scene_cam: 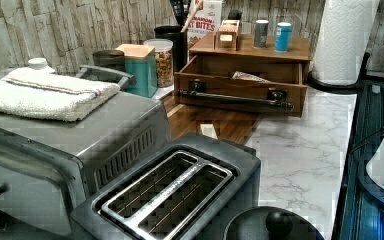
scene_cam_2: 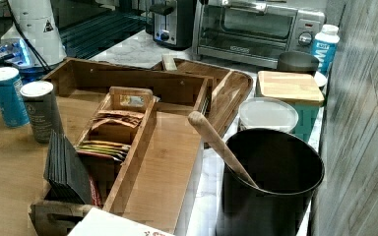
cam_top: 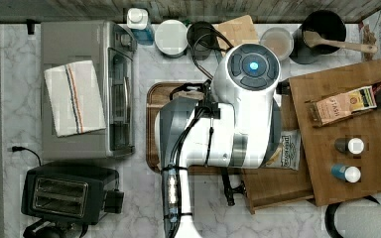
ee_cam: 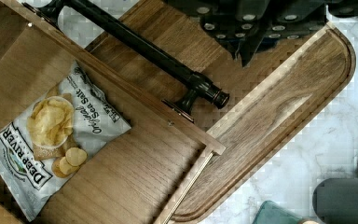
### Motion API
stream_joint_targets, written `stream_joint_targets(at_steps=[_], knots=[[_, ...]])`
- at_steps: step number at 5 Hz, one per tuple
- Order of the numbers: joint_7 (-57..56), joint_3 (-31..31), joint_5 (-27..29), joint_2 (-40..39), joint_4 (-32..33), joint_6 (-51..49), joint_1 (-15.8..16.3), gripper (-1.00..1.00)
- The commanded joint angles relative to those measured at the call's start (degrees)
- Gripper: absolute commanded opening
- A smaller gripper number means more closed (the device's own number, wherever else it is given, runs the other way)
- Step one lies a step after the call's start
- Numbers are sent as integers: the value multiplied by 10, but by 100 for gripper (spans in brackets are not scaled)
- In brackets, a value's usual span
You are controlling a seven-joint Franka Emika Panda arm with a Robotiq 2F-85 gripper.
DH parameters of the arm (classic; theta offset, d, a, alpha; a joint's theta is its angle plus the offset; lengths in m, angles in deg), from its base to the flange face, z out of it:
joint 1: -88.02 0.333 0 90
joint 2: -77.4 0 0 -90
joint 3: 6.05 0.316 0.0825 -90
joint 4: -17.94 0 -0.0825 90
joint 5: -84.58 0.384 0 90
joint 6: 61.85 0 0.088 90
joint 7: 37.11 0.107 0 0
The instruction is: Close the drawer.
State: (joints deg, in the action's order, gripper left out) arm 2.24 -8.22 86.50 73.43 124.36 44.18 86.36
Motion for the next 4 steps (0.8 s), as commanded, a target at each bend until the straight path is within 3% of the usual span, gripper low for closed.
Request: stream_joint_targets(at_steps=[1, 4], knots=[[0, 0, 1, 0, 6, 0, 0, -100], [-122, 29, 9, 48, 128, 162, 24, -100]])
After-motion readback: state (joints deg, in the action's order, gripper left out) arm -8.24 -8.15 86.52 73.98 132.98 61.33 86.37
